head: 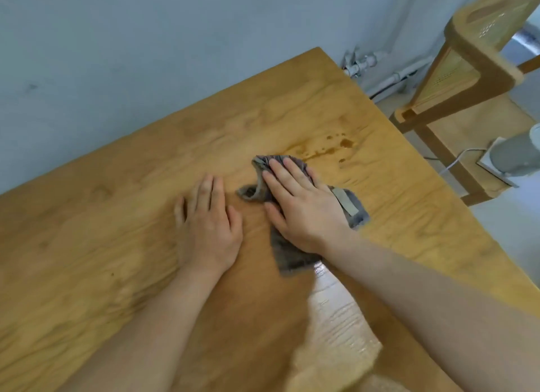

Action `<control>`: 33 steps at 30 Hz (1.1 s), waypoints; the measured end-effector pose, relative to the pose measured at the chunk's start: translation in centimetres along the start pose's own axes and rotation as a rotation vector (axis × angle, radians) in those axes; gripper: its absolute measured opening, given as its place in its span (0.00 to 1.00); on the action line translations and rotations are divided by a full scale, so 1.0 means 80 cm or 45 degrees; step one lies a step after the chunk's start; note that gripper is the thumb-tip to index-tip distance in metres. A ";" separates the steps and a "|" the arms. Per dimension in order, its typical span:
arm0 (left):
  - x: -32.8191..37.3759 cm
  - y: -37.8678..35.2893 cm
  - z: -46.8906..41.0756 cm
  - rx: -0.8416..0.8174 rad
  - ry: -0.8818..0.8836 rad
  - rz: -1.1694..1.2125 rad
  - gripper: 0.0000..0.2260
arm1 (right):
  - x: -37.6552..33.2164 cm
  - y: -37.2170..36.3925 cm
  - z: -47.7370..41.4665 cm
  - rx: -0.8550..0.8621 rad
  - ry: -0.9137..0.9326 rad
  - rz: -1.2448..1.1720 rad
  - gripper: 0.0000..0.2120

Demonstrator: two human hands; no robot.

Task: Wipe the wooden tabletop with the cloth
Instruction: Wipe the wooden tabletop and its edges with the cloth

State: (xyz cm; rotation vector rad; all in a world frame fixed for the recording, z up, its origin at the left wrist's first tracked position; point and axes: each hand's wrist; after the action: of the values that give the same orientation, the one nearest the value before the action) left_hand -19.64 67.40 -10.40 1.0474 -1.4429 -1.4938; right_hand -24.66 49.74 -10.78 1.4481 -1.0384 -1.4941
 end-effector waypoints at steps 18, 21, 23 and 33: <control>-0.003 -0.004 -0.001 -0.006 0.001 0.078 0.26 | -0.022 -0.007 -0.130 0.029 -0.113 -0.001 0.27; -0.003 -0.008 -0.004 0.014 0.021 0.109 0.25 | -0.045 -0.015 -0.187 -0.003 -0.119 -0.008 0.25; -0.003 -0.008 -0.003 0.049 0.047 0.131 0.23 | -0.062 -0.014 -0.179 -0.100 0.125 -0.085 0.23; -0.003 -0.008 -0.005 0.089 0.021 0.200 0.19 | -0.012 -0.006 -0.205 0.059 -0.230 0.023 0.26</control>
State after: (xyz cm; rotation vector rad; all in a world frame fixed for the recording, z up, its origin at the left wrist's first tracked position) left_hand -19.18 67.53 -11.06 0.9619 -1.5380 -1.3287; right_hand -8.22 50.33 -11.05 1.3503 -1.1985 -1.6200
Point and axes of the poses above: each hand's wrist, its own z-axis away from the middle knuckle, its own y-axis out of the back of the hand, x = y × z, and after that the axes turned 9 degrees about -z, right-handed
